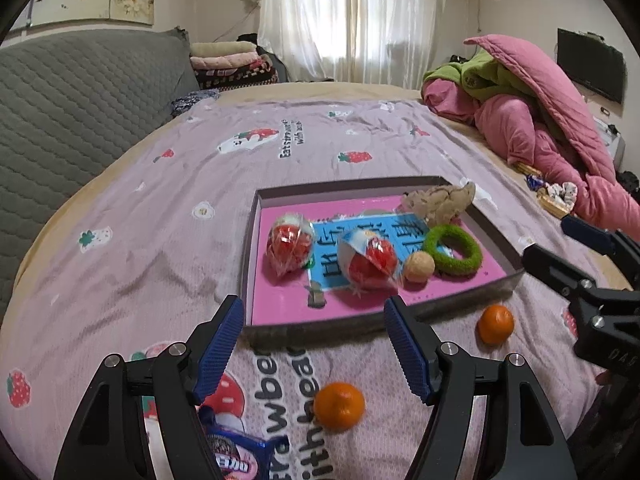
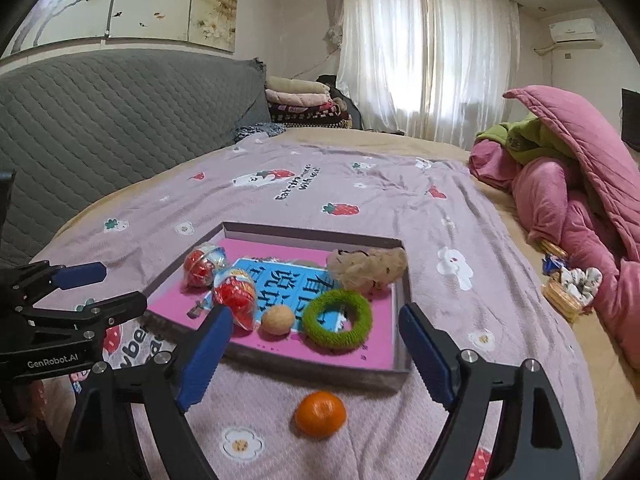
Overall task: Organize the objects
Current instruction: 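Lift both open grippers from the tray toward the mandarin oranges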
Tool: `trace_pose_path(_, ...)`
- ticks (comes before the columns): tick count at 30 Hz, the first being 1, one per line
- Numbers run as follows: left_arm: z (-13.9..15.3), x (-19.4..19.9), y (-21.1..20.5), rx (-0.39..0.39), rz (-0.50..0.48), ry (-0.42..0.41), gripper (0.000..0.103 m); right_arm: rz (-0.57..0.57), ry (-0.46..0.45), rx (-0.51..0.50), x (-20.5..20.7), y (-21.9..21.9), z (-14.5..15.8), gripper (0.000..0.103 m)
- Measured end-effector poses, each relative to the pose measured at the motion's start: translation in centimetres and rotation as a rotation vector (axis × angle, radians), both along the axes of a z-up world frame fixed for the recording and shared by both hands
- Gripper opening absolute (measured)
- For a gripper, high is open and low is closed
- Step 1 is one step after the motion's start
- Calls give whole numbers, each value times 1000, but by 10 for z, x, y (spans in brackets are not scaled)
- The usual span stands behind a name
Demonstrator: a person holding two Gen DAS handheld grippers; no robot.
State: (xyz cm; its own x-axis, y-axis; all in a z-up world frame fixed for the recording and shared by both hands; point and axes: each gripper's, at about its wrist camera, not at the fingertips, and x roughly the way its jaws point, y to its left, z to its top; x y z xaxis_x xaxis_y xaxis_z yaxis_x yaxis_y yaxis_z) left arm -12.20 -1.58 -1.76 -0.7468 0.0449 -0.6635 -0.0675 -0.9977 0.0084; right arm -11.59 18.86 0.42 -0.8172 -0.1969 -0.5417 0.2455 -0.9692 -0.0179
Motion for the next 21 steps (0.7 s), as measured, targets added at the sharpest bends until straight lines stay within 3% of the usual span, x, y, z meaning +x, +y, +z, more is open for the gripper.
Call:
trace_pose_path(11,-17,25,1,13,22,-30,74,-20,-16,-1,28,12,-14,85)
trace_pose_path(21,-44,36,9,-14,-12,-109,74,-31,-59,33,32,9,-37,85)
